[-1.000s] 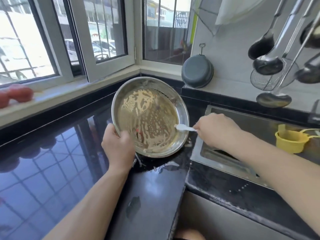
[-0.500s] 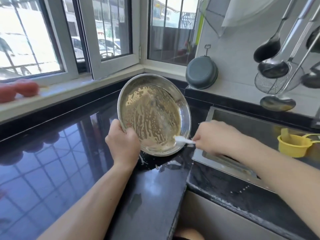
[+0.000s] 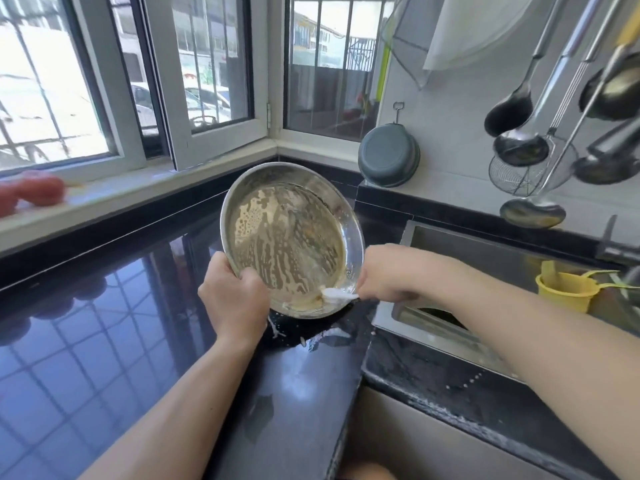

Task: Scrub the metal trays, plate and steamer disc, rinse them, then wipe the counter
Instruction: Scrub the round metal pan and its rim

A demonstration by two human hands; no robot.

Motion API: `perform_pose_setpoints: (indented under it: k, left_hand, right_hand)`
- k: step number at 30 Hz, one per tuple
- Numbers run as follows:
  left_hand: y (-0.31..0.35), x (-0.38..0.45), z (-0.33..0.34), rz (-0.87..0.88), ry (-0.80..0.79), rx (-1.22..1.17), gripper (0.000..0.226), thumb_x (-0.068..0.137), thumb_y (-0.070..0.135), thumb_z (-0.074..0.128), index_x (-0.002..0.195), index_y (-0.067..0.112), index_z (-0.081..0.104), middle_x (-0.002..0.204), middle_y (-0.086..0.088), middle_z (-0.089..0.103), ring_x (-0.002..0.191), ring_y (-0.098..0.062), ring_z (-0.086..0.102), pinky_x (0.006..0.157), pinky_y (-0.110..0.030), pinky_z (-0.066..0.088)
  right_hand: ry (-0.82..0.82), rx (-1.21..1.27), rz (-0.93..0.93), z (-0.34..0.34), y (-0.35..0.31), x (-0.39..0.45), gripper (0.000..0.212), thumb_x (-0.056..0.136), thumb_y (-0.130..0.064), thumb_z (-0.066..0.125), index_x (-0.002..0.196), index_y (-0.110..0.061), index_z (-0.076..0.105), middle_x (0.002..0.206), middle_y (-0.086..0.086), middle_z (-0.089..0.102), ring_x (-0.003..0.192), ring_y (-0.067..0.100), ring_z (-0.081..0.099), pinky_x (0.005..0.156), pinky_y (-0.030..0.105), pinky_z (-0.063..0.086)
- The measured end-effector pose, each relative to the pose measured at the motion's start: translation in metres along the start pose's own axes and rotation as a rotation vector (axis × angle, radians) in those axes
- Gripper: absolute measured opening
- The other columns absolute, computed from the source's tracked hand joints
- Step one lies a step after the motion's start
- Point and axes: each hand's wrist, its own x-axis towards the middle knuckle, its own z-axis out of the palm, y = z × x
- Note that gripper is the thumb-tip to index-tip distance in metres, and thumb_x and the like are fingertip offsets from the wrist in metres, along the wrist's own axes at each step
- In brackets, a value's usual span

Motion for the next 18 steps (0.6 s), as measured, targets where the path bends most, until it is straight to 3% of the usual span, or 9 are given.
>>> perform_pose_setpoints:
  k: [4,6,8,11,13,15,18]
  left_hand:
    - [0.007,-0.002,0.002,0.05,-0.002,-0.005,0.023,0.086,-0.003,0.049,0.07,0.007,0.036,0.061,-0.002,0.043,0.054,-0.015,0.035,0.049,-0.034,0.032]
    - [0.007,-0.002,0.002,0.029,0.003,0.006,0.022,0.087,-0.002,0.049,0.071,0.005,0.036,0.061,-0.003,0.044,0.054,-0.014,0.035,0.048,-0.032,0.032]
    - [0.003,0.0,0.002,-0.006,0.011,-0.004,0.016,0.087,-0.001,0.05,0.075,-0.001,0.041,0.063,-0.006,0.047,0.055,-0.017,0.038,0.05,-0.039,0.037]
    - [0.002,0.0,0.002,-0.038,0.02,-0.001,0.012,0.087,0.001,0.051,0.079,-0.005,0.045,0.068,-0.013,0.053,0.057,-0.02,0.04,0.051,-0.042,0.038]
    - [0.002,0.001,0.003,-0.064,0.026,0.002,0.009,0.087,0.0,0.05,0.08,-0.004,0.048,0.069,-0.01,0.055,0.057,-0.018,0.042,0.052,-0.041,0.04]
    - [0.0,0.004,0.002,-0.116,0.034,-0.008,0.006,0.085,-0.001,0.049,0.081,0.0,0.053,0.07,-0.003,0.057,0.061,-0.014,0.049,0.054,-0.038,0.045]
    - [-0.004,0.009,0.001,-0.18,0.048,-0.036,0.01,0.085,0.0,0.05,0.079,0.005,0.055,0.072,0.0,0.059,0.065,-0.017,0.056,0.054,-0.036,0.048]
  right_hand:
    - [0.094,-0.185,0.059,-0.007,0.002,0.011,0.018,0.086,-0.014,0.063,0.101,-0.011,0.072,0.084,0.004,0.065,0.071,0.023,0.062,0.056,0.029,0.047]
    - [0.012,-0.163,0.011,-0.009,-0.008,0.002,0.022,0.088,-0.009,0.06,0.107,-0.007,0.071,0.085,0.006,0.065,0.069,0.022,0.06,0.055,0.029,0.045]
    - [-0.07,-0.059,-0.047,-0.007,-0.013,-0.008,0.024,0.092,-0.02,0.065,0.112,-0.009,0.072,0.092,0.006,0.071,0.065,0.019,0.059,0.055,0.029,0.047]
    - [-0.001,0.191,-0.135,0.0,-0.016,-0.029,0.03,0.094,-0.032,0.061,0.111,-0.01,0.075,0.101,0.011,0.075,0.073,0.025,0.066,0.066,0.03,0.055]
    - [0.097,0.256,-0.206,0.019,-0.014,-0.043,0.029,0.095,-0.026,0.053,0.107,-0.006,0.07,0.086,0.014,0.069,0.06,0.019,0.051,0.059,0.023,0.047]
    - [0.175,0.256,-0.215,0.043,-0.014,-0.066,0.025,0.096,-0.029,0.05,0.106,-0.018,0.07,0.075,0.012,0.059,0.056,0.014,0.037,0.051,0.024,0.036]
    - [0.184,0.241,-0.141,0.077,-0.004,-0.081,0.026,0.096,-0.042,0.052,0.116,-0.051,0.066,0.082,-0.004,0.07,0.077,0.016,0.062,0.072,0.033,0.052]
